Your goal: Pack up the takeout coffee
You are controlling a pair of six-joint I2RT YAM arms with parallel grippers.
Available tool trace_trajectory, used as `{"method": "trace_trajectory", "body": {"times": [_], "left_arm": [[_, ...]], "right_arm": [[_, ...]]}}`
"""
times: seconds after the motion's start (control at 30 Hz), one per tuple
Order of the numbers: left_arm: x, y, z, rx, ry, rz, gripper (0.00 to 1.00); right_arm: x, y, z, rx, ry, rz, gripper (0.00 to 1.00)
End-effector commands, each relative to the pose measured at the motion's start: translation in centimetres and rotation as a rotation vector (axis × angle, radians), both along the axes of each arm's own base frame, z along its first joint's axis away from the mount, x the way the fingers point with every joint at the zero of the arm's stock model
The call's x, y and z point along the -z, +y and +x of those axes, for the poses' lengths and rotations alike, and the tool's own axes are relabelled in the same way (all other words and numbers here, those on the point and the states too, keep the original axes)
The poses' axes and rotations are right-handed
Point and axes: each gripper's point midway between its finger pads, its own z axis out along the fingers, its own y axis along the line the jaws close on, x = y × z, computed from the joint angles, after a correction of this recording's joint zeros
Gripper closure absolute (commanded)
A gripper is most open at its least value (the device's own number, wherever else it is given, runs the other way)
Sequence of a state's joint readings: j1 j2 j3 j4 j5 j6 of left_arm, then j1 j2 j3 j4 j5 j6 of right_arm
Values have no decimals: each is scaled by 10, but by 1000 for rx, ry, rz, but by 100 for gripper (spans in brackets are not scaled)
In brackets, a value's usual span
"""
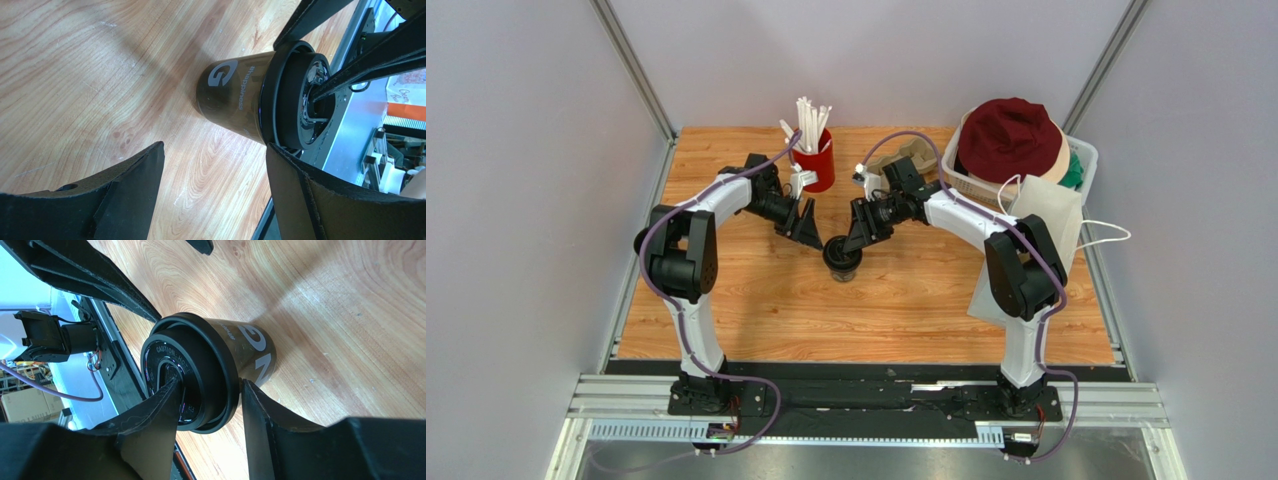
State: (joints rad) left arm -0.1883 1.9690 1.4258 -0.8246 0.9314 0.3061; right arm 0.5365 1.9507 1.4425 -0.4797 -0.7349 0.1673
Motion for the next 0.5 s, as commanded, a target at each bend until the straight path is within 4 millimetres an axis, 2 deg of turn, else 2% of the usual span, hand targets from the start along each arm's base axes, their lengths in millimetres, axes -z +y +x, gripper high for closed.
{"method": "trace_trajectory", "body": {"times": [0.0,0.37,0.47], "left_arm": [[-30,-9,2,47,-113,-85,17],[-44,-14,-7,76,-84,-179,18],[-40,-12,-10,83,-86,-167,18]], "right_arm": [[14,4,8,1,-17,-28,56],[27,6,5,-143,-26,-58,58],[29,7,5,-179,-48,-66,58]]}}
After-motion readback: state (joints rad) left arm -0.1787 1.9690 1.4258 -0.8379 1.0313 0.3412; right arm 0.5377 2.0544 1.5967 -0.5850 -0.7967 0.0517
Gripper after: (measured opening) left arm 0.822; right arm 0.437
